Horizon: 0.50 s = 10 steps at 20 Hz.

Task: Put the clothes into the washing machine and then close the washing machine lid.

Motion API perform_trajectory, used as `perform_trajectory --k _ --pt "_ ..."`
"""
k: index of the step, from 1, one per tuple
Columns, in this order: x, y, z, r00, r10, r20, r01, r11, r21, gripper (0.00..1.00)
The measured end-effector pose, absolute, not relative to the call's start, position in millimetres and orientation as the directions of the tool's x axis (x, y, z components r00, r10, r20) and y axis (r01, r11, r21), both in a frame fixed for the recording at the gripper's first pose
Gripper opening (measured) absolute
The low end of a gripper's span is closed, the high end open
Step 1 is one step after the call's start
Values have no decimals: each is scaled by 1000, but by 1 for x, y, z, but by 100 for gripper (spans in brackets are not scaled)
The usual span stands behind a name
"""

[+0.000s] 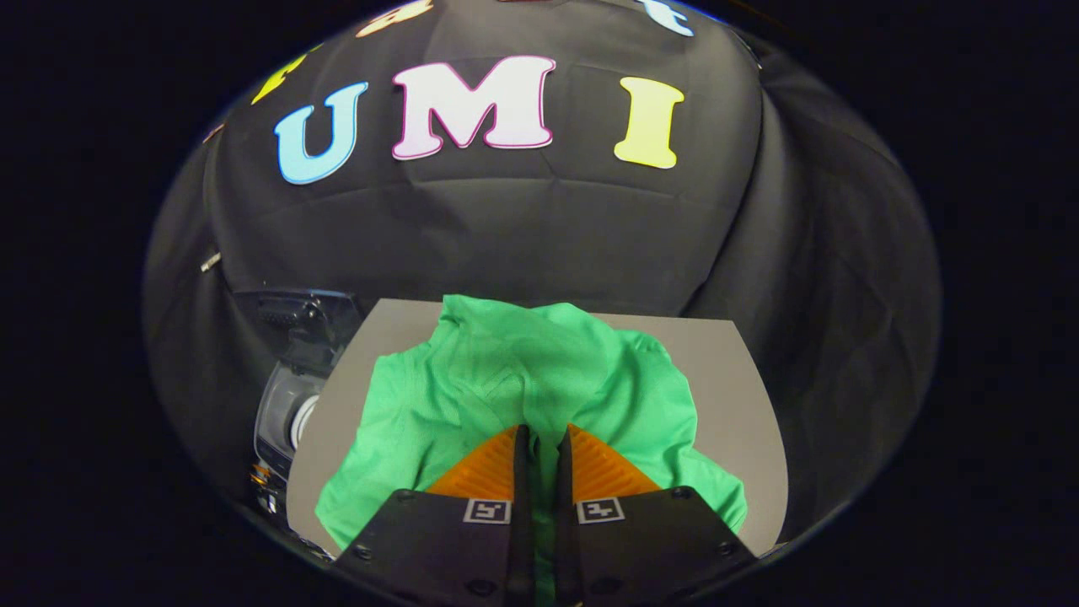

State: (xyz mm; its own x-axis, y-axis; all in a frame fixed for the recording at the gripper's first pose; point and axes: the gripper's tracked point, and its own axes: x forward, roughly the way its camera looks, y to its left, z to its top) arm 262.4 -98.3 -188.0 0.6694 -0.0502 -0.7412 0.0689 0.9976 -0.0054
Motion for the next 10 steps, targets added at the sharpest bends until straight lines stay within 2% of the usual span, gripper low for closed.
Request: perform_trajectory --k 3,10 --pt "257 -93 -155 738 -28 -674 85 995 52 14" --pt "247 -31 -18 897 41 -440 -19 998 55 13"
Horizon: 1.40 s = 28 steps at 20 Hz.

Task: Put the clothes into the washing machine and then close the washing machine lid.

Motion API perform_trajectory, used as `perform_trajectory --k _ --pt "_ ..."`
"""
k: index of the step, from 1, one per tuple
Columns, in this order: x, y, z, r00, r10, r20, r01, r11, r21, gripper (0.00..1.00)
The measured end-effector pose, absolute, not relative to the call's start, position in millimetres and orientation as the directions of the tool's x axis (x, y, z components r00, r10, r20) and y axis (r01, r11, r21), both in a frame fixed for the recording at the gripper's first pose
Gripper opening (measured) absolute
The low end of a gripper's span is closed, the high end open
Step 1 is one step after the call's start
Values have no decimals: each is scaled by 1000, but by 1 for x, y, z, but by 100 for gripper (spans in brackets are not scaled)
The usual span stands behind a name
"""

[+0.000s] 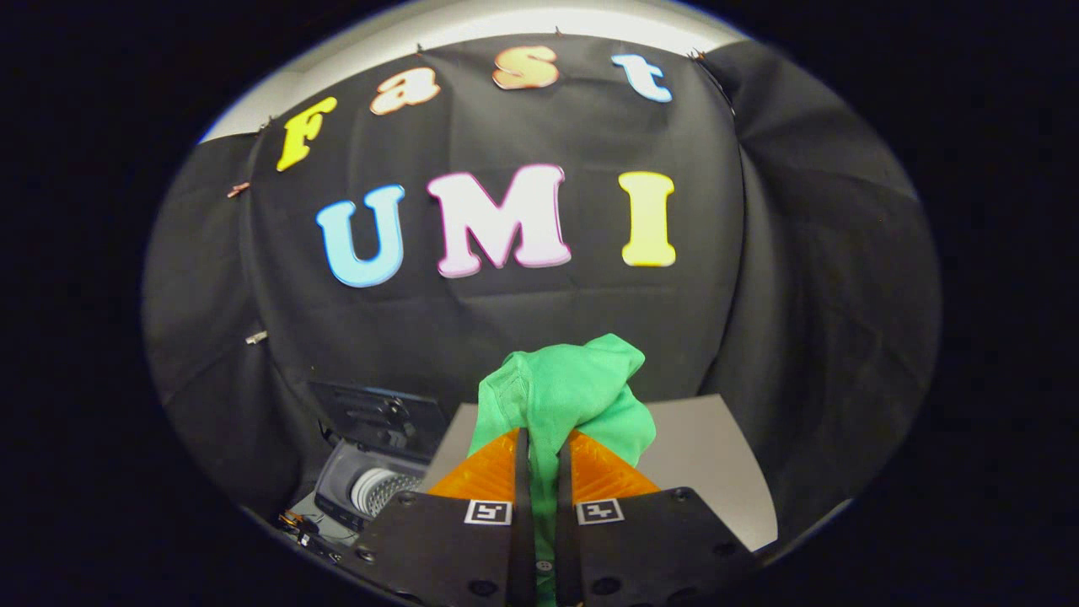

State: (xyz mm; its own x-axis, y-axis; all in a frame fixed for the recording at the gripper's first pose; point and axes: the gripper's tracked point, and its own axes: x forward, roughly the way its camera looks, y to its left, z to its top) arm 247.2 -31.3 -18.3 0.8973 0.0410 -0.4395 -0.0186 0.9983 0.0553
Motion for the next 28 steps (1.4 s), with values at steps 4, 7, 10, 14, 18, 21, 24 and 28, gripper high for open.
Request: perform_trajectory --k 4,7,10,14,18,21,24,28 --pt "247 40 24 927 123 -354 -113 992 50 13" --pt "249 105 25 912 224 -343 -210 975 78 13" --pt "253 174 2 869 327 -372 -307 945 114 13" --pt "254 246 -55 802 409 -436 -393 910 132 13" --pt "268 292 -131 738 427 -523 -398 901 173 13" --pt "277 310 -200 688 403 -604 -385 908 167 13" --pt "290 317 -272 652 345 -675 -362 924 123 13" --pt "291 324 -324 605 308 -735 -361 928 93 13"
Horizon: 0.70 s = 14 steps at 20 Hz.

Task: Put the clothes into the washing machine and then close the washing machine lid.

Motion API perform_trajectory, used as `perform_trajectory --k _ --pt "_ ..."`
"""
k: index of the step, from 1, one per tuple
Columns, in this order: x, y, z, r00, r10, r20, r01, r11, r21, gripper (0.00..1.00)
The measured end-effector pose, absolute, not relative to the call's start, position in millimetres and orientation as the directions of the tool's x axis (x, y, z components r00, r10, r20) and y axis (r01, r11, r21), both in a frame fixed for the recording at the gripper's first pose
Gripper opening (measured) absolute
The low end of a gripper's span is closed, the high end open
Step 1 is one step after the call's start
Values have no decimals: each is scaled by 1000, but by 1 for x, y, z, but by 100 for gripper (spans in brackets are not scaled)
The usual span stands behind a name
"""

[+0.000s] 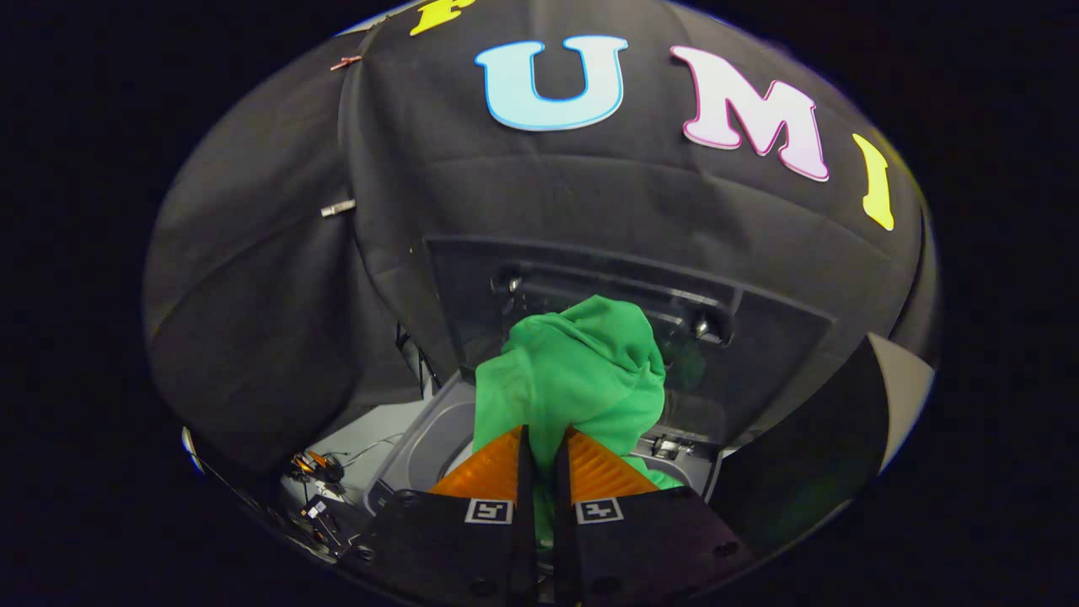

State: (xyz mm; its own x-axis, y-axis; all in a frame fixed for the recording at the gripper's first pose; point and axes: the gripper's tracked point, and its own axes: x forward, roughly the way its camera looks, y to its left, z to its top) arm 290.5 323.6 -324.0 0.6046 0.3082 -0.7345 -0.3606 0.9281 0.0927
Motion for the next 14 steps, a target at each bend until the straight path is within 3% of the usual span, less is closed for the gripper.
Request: perform_trajectory --k 8,14 --pt "281 311 -346 555 279 -784 -349 933 85 12" --pt "286 305 -329 580 278 -766 -348 935 76 48"
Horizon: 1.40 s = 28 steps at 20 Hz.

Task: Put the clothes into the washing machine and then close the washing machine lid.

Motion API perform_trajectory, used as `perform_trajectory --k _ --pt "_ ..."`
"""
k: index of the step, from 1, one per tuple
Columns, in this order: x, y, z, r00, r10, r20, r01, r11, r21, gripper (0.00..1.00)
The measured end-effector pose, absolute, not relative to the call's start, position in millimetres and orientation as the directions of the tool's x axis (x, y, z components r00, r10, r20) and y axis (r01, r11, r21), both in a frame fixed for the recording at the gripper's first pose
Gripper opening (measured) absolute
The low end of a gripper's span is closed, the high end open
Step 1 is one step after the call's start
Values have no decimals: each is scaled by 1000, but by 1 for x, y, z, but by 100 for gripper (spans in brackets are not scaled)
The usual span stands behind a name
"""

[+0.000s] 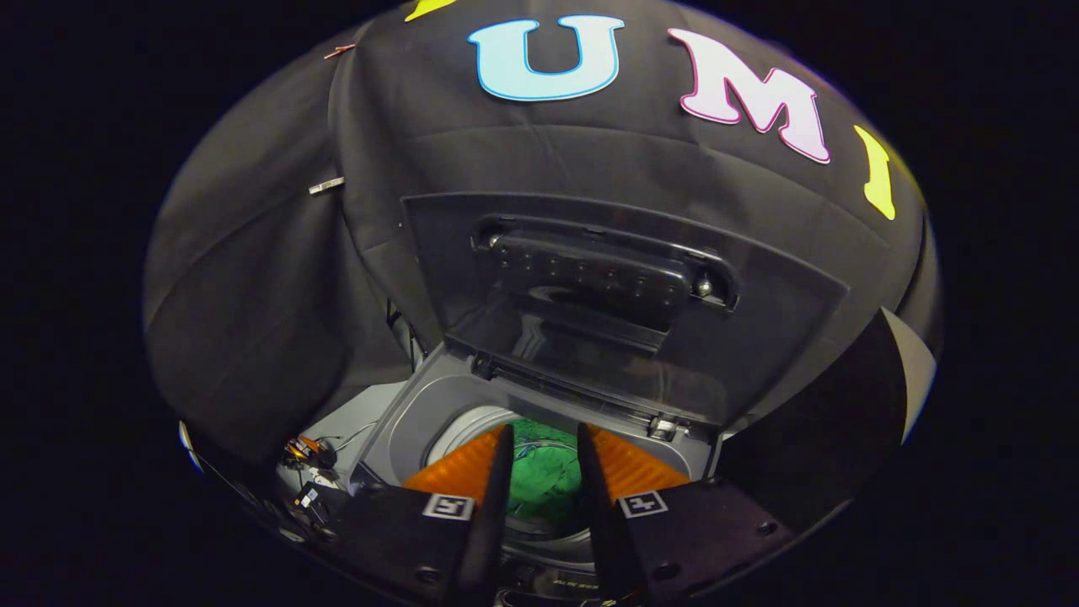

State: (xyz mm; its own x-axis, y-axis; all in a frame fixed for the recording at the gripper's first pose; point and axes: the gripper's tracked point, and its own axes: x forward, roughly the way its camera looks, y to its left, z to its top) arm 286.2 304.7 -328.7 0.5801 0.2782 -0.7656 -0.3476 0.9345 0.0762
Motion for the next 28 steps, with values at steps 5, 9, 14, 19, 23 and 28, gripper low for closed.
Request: perform_trajectory --k 5,9,14,19,23,28 --pt "296 301 -287 633 289 -718 -351 934 67 98" --pt "323 301 -253 683 307 -663 -351 934 72 99" --pt "376 304 -230 729 353 -587 -323 933 160 99" --pt "424 296 -227 780 357 -514 -260 932 253 99" --pt "446 285 -241 799 316 -513 -200 942 268 99" --pt "449 282 -255 788 288 -544 -176 952 249 99"
